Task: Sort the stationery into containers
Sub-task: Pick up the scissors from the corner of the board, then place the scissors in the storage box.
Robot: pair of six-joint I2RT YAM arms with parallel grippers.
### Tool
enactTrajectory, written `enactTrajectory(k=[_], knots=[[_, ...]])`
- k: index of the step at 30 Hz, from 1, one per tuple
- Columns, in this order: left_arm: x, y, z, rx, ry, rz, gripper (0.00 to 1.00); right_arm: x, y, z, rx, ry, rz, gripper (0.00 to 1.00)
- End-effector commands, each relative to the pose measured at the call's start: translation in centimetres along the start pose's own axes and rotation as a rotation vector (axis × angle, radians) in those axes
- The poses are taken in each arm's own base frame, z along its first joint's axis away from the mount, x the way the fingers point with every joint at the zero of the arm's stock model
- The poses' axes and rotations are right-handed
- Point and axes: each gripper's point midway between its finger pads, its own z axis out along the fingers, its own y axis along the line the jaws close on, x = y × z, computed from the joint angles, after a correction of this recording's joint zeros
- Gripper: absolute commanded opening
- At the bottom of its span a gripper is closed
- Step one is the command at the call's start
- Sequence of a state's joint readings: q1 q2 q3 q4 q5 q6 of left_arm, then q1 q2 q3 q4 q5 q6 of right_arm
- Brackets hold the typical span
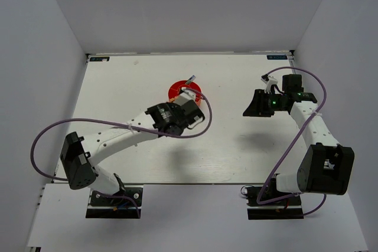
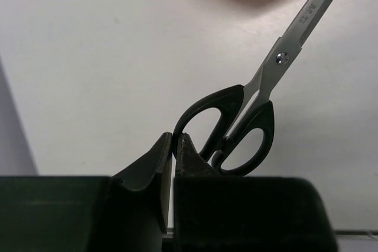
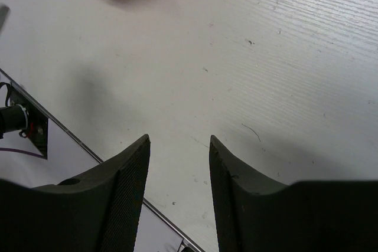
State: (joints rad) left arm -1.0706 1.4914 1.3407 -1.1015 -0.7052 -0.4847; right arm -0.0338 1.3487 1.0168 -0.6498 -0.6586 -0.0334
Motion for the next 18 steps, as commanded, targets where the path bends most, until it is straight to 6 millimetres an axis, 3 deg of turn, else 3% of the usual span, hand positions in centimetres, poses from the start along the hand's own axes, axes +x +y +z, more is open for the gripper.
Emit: enactTrajectory(k=[1, 7, 8, 10, 11, 13, 14, 18], knots=[[-4.1, 4.6, -0.7, -0.099, -0.107, 0.089, 0.00, -0.3, 0.6, -0.5, -0.022, -0.023, -0.021, 0.48], [-9.1, 9.5, -0.1, -0.320, -0.170, 0.231, 0.00, -0.3, 0.5, -0.3, -0.025, -0.017, -0.014, 0.48], [-10.6, 9.5, 0.0, -0.334, -0.207, 0.258, 0.00, -0.2, 0.5, -0.3, -0.028, -0.016, -0.013, 0.48], [-11.6, 10.2, 0.4, -0.402, -0.207, 0.347, 0.00, -0.2, 0.5, -0.3, -0.030, -0.014, -0.008, 0.48], [-13.3, 10.2, 0.6, -0.425, -0.248, 0.371, 0.00, -0.2, 0.6, -0.3, -0.033, -0.014, -0.012, 0.48], [-13.7, 10.7, 1.1, -0.494, -0.209, 0.549, 0.00, -0.3, 0.5, -0.3, -0.032, -0.014, -0.009, 0.48], [-15.0, 10.5, 1.3, -0.517, -0.259, 0.511, 0.00, -0.3, 0.6, -0.3, -0.032, -0.014, -0.009, 0.48], [-16.4, 10.6, 1.7, -0.546, -0.276, 0.616, 0.00, -0.3, 0.6, -0.3, -0.033, -0.014, -0.008, 0.48]])
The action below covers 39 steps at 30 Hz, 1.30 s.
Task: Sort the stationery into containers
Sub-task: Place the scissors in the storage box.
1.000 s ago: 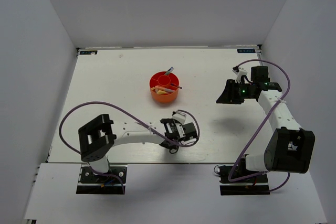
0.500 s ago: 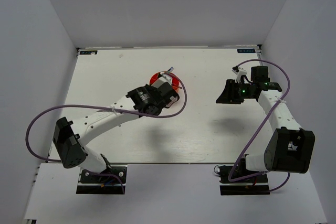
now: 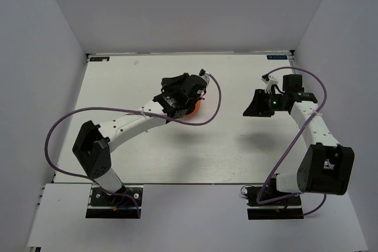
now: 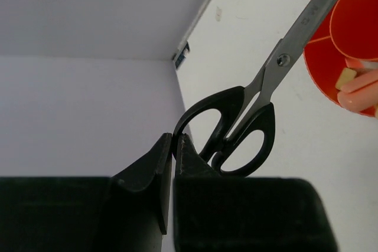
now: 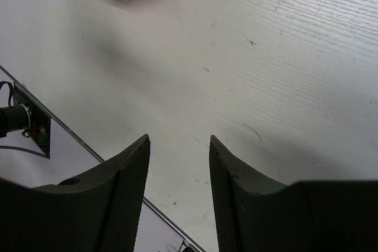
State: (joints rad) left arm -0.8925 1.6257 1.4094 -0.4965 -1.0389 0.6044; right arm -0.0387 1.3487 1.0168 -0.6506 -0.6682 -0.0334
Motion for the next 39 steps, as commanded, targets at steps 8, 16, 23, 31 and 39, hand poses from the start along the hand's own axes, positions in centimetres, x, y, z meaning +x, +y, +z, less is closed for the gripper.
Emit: enactTrajectory(k=[8, 16, 23, 31, 39], knots=[[-3.4, 5.0, 1.1, -0.155, -0.118, 0.291, 0.00, -0.3, 0.5, -0.4, -0.035, -0.016, -0.001, 0.48], [-3.2, 3.9, 1.6, -0.145, -0.129, 0.435, 0.00, -0.4, 0.3, -0.6, -0.040, -0.021, 0.012, 0.48], [-2.2, 2.3, 2.3, -0.094, -0.115, 0.523, 0.00, -0.4, 0.1, -0.6, -0.043, -0.020, 0.028, 0.48], [-1.6, 1.3, 3.4, -0.068, -0.091, 0.590, 0.00, -0.6, 0.0, -0.8, -0.047, -0.028, 0.035, 0.48], [-1.9, -0.1, 4.4, -0.046, -0.083, 0.661, 0.00, -0.5, -0.1, -0.9, -0.054, -0.027, 0.047, 0.50]])
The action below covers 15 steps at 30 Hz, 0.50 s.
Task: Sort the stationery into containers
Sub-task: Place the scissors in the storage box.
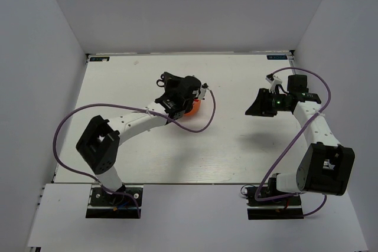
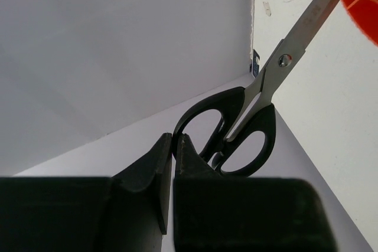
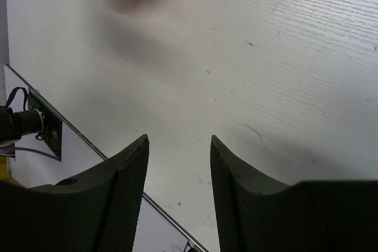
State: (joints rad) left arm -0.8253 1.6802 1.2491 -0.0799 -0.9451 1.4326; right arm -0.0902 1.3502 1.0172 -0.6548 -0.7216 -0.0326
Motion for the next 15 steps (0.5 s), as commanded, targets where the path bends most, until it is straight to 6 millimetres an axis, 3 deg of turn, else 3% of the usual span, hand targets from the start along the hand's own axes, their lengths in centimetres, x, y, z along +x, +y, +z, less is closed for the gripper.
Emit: enactTrajectory(k=[1, 15], knots=[[-0.3, 0.1, 0.3, 0.005, -0.012, 0.030, 0.00, -0.2, 0.2, -0.1, -0.025, -0.003, 0.010, 0.50], [-3.8, -0.4, 1.3, -0.056, -0.055, 0.099, 0.00, -0.2, 0.0, -0.3, -0.035, -0.007, 0.029, 0.50]])
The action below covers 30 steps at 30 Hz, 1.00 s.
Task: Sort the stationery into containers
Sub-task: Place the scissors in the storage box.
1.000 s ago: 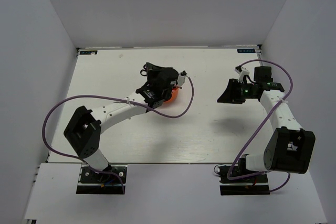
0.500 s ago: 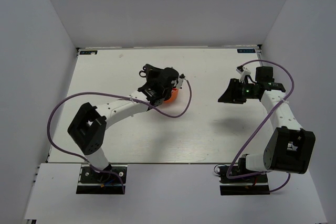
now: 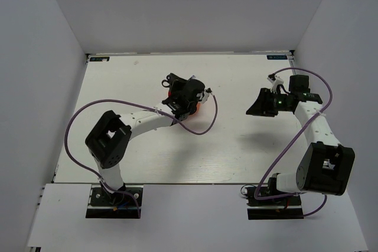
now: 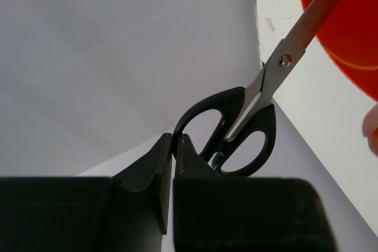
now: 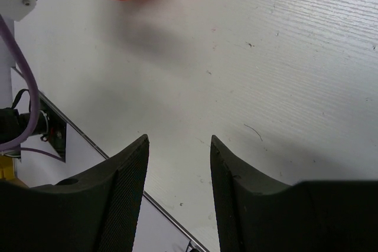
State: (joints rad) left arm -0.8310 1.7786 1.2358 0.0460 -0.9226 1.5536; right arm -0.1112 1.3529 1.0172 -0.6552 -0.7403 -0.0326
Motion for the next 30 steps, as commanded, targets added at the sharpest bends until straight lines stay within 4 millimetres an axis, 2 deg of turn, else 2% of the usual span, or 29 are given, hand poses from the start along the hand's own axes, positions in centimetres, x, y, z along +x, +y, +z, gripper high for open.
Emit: enactTrajectory(k=[1, 5, 7, 8, 12, 20, 30], knots=[[-1.0, 1.5, -0.4, -0.060, -0.024, -0.018, 0.00, 0.0, 0.3, -0.1, -0.027, 0.005, 0.018, 0.50], [-2.1, 0.8, -0.4, -0.060, -0.041, 0.002, 0.03, -0.1, 0.2, -0.1, -0.029, 0.003, 0.018, 0.50], [-2.5, 0.8, -0.3, -0.070, -0.043, 0.009, 0.09, -0.1, 0.3, -0.1, -0.031, 0.002, 0.021, 0.50], [-2.6, 1.3, -0.4, -0.094, -0.046, -0.004, 0.09, 0.0, 0.3, -0.2, -0.033, 0.002, 0.021, 0.50], [-2.9, 1.1, -0.5, -0.099, -0.052, -0.004, 0.17, -0.1, 0.2, -0.3, -0.033, -0.001, 0.026, 0.50], [-3.6, 1.0, -1.1, -0.112, -0.065, -0.007, 0.24, -0.1, 0.1, -0.2, -0.037, -0.001, 0.033, 0.50], [-4.4, -0.6, -1.5, -0.094, -0.075, 0.028, 0.28, -0.1, 0.1, -0.4, -0.042, -0.003, 0.051, 0.51]])
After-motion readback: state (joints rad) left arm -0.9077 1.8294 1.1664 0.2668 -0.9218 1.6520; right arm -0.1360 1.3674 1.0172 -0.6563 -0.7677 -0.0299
